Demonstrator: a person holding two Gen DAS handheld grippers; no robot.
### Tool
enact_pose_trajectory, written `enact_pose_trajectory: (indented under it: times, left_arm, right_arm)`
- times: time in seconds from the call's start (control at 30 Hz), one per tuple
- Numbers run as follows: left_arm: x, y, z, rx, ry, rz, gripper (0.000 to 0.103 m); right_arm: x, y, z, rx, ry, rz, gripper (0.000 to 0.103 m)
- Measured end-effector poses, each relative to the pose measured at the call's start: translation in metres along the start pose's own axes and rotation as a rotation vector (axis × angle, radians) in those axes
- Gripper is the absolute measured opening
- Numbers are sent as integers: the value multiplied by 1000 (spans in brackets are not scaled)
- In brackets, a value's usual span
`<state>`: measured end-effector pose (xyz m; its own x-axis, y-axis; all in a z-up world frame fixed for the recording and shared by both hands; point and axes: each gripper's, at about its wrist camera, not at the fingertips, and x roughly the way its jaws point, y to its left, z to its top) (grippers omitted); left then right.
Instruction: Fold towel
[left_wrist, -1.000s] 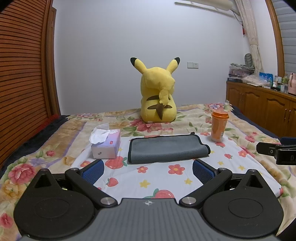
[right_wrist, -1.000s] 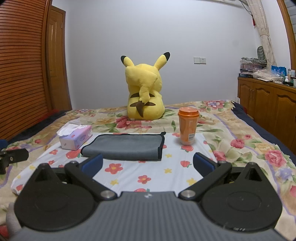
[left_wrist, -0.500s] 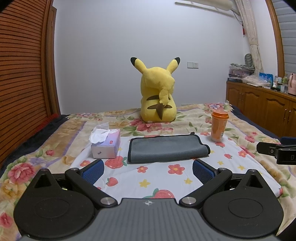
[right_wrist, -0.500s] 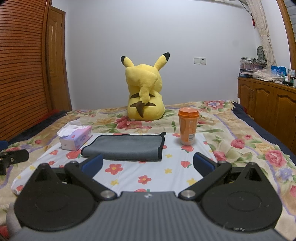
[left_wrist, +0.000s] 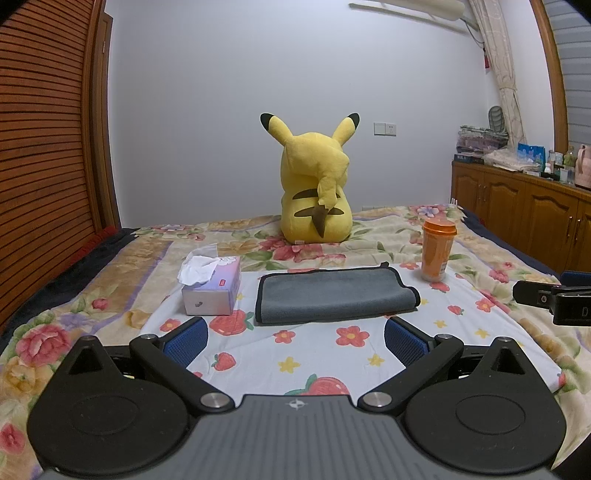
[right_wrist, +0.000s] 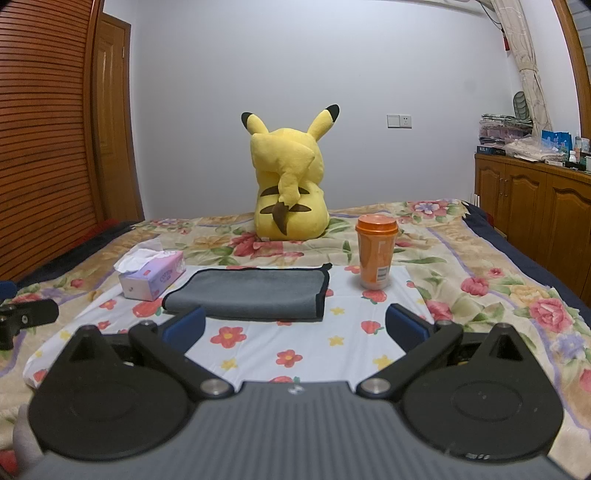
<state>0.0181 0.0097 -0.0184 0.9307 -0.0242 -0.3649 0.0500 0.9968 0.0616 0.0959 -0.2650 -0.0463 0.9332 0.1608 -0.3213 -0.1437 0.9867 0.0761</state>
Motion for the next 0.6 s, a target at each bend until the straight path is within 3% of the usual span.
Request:
enact_pose_trajectory:
  times: [0.6]
  left_arm:
    - [0,0,1,0,0,0,103]
  right_arm:
    - [0,0,0,1,-1,1,103]
